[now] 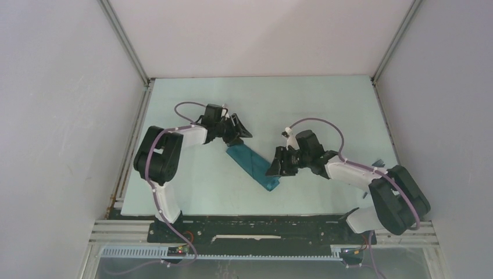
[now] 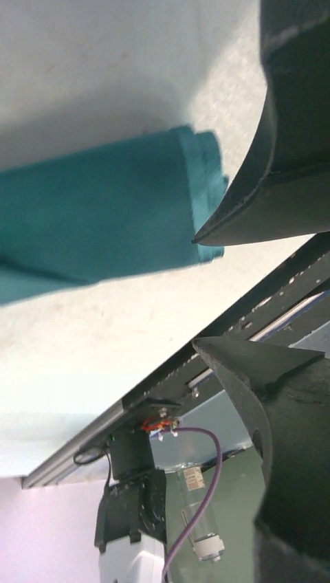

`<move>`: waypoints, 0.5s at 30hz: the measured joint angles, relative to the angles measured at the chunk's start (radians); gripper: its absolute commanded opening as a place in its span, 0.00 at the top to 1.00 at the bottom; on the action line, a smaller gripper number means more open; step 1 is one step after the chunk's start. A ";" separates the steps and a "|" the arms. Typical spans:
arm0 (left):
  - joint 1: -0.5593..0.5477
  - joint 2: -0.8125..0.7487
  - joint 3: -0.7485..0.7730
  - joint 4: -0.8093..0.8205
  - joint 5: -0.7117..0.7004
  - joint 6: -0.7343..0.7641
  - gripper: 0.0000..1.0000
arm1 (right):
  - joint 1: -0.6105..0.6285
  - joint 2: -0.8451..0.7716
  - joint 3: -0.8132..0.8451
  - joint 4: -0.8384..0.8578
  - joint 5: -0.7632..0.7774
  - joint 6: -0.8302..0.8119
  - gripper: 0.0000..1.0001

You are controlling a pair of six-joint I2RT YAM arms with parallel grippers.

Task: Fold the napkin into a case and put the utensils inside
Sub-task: Smooth out the smaller rectangle-folded napkin at the center of the board.

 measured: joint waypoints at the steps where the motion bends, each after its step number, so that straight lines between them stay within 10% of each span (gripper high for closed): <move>1: -0.002 -0.018 0.000 -0.012 0.002 0.003 0.32 | 0.008 -0.008 0.018 -0.008 0.005 -0.003 0.39; 15: 0.008 -0.058 -0.058 0.034 -0.032 0.000 0.26 | 0.088 0.161 -0.024 0.133 -0.024 0.045 0.40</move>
